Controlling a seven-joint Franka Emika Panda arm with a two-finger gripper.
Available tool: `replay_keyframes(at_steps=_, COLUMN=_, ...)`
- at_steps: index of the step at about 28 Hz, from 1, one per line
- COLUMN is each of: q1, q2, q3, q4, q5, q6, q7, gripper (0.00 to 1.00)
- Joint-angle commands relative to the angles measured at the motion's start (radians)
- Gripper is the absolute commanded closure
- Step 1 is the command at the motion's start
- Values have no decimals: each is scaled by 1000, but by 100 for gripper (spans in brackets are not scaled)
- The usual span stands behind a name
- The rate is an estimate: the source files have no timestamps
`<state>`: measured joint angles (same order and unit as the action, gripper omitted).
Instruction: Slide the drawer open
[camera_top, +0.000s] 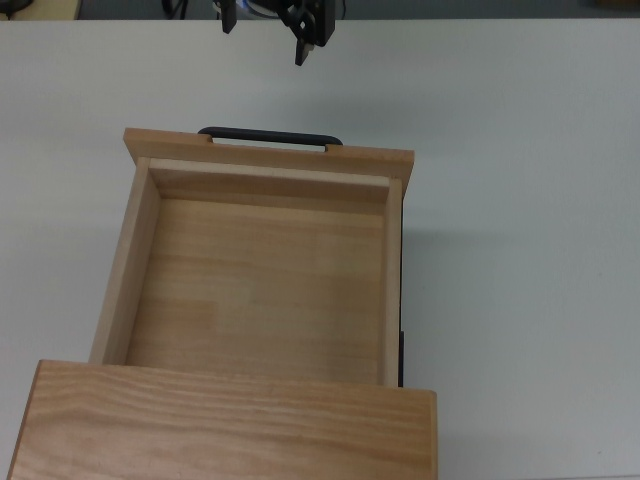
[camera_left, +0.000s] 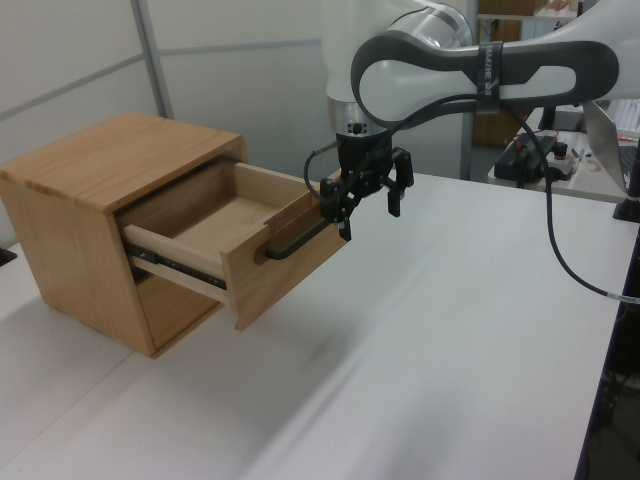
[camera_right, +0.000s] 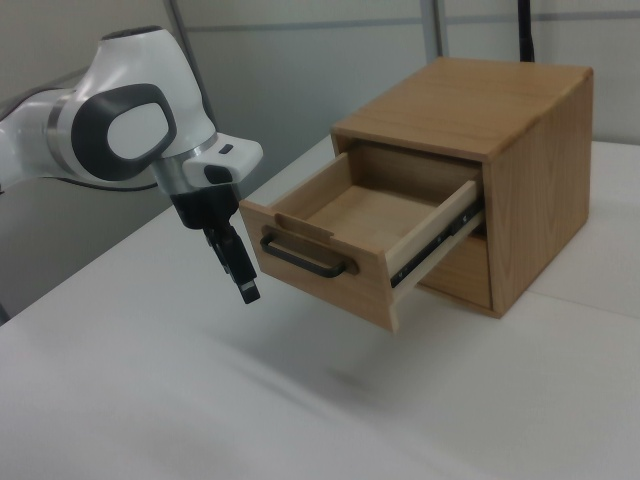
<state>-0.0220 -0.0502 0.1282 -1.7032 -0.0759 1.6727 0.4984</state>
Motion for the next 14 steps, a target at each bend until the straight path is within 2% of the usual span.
replay_keyframes(at_steps=1, q1=5, q2=9, q3=-6, q4=28, q5=-10, q6=-36, q7=-127, gripper=0)
replay_keyframes(at_steps=5, q1=5, q2=12, q3=-6, q4=28, q5=-8, q6=-53, q7=-184, gripper=0)
replay_keyframes(at_steps=14, q1=5, q2=20, q3=-6, q4=28, q5=-4, q6=-54, q7=-192, gripper=0)
